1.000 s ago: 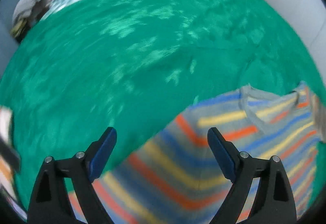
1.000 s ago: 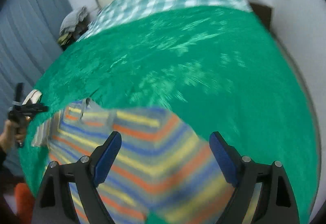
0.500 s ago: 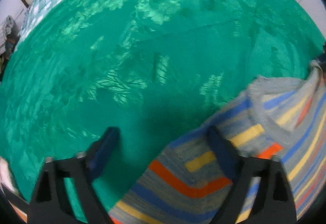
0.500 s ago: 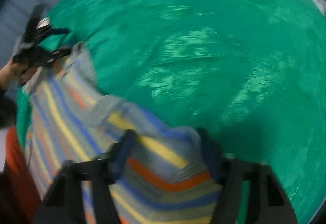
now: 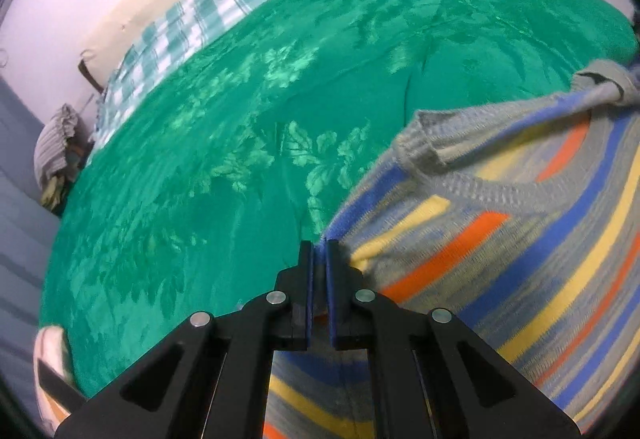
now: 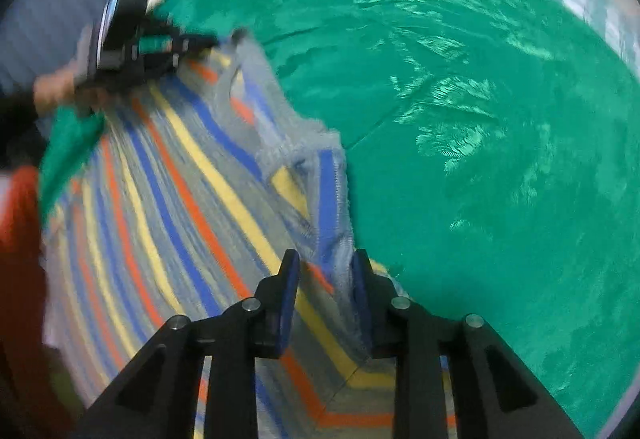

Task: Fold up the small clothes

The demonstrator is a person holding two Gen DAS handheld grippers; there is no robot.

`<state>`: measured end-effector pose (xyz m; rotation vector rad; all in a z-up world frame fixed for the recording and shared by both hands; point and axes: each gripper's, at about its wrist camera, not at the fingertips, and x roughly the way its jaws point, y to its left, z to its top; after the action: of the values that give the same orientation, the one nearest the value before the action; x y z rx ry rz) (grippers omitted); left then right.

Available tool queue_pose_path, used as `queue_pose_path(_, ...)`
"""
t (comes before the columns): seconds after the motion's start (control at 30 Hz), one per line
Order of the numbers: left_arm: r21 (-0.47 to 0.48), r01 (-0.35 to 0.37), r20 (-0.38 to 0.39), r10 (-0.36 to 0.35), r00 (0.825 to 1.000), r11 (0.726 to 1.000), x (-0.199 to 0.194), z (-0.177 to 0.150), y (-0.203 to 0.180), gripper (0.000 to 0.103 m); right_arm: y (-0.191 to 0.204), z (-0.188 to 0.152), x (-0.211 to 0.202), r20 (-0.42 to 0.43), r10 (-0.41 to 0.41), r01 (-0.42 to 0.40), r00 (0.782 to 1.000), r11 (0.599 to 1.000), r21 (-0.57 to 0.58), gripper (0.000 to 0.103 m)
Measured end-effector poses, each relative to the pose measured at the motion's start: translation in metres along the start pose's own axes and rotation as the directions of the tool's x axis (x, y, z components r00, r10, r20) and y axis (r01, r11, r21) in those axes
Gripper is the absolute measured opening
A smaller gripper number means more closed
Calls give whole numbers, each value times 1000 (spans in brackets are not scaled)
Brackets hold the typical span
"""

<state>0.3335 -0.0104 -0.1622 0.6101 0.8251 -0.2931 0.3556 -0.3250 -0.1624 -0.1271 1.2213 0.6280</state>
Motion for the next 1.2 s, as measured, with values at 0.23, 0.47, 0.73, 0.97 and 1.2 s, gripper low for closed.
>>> queue_pose_path(0.23,19,1,3,-1,1000,1000,13,5,1,4,-56,39,12,104,134,-160,985,939,305,70)
queue_pose_path(0.47,-49,-11,24,12,1000,999,15,16,18,4,-15,56,16,79,-3,-3,997,997,81,8)
queue_pose_path(0.73,-140,-126,-20,125,992,982,53,33,16,3,4,66,23,192,-443,442,876,895,50,5)
queue_pose_path(0.97,-129,-156,-62,149,987,979,59,39,19,24,-21,47,32,162,-432,400,887,896,194,20)
queue_pose_path(1.2,-312,-22,11,26,1000,950,-40,-1,71,60,13,-6,-55,193,-435,389,880,891,234,67)
